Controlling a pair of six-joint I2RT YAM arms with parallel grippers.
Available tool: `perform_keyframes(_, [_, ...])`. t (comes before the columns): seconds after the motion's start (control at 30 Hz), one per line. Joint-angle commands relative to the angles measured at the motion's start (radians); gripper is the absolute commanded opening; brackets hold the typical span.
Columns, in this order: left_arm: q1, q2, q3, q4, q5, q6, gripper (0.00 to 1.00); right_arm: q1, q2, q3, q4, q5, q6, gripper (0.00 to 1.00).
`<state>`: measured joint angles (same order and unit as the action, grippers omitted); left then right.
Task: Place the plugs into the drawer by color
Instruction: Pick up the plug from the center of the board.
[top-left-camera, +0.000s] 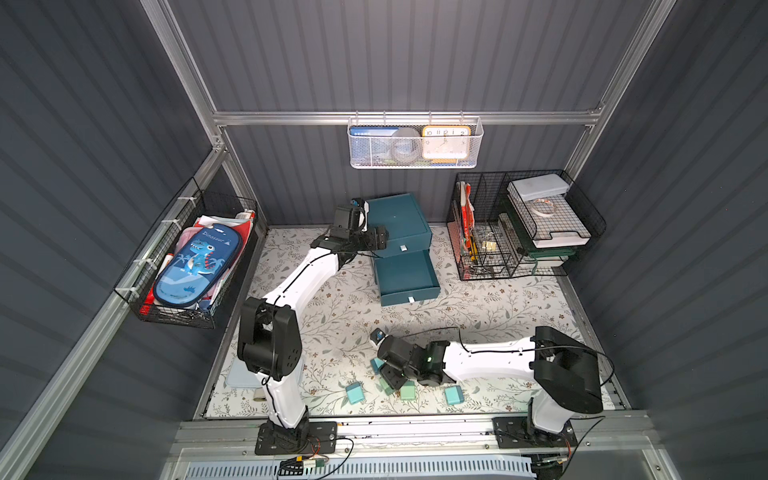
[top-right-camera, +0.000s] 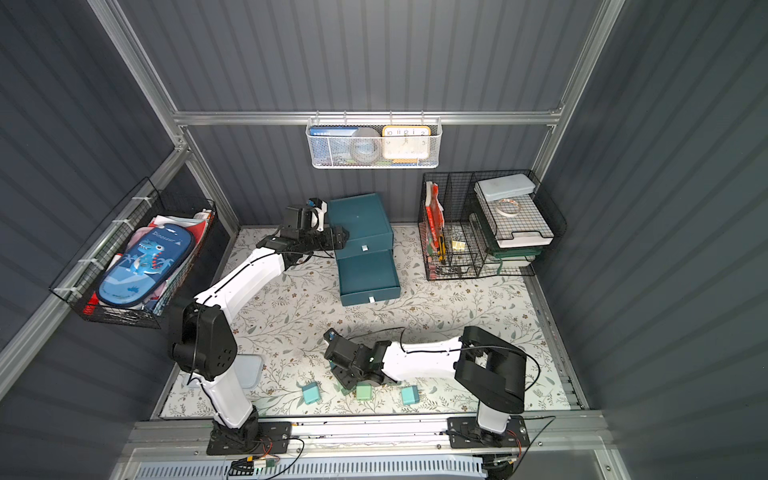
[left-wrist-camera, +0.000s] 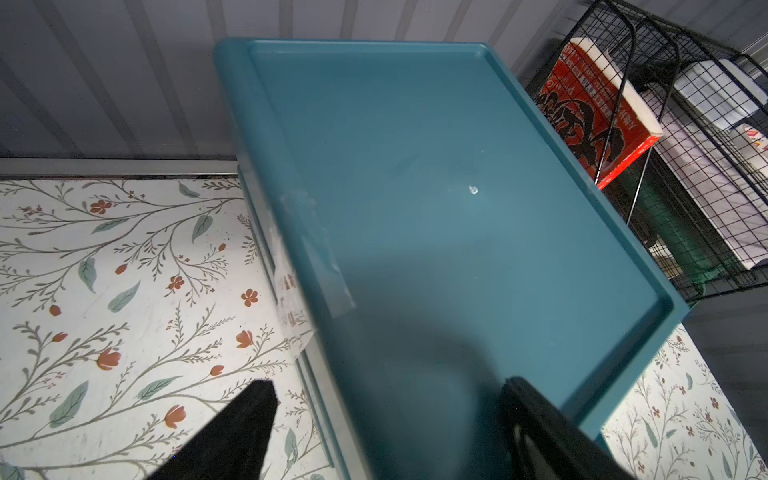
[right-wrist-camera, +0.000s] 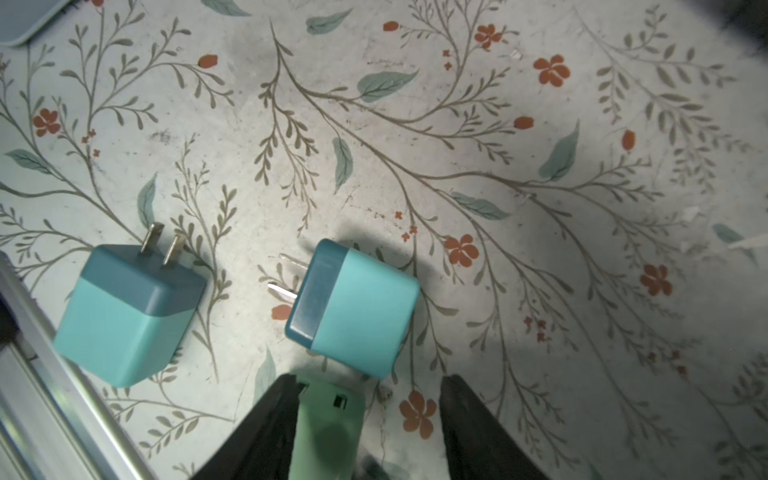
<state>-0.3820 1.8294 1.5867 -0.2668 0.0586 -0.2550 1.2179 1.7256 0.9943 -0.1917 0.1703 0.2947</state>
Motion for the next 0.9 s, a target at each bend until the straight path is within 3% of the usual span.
perform_keyframes(0.0, [-0.008,0.013,-0.021,-0.081,-0.006,0.021,0.89,0.003,0.013,0.024,-0.017,0.048,-0.023,0.64])
perform_keyframes(0.47, [-0.008,0.016,-0.022,-0.084,-0.006,0.023,0.9,-0.031,0.143,0.133,-0.003,0.089,-0.046,0.69])
perform_keyframes(0.87, [-0.008,0.015,-0.016,-0.089,-0.013,0.013,0.9,-0.077,0.151,0.182,-0.022,-0.048,-0.001,0.66])
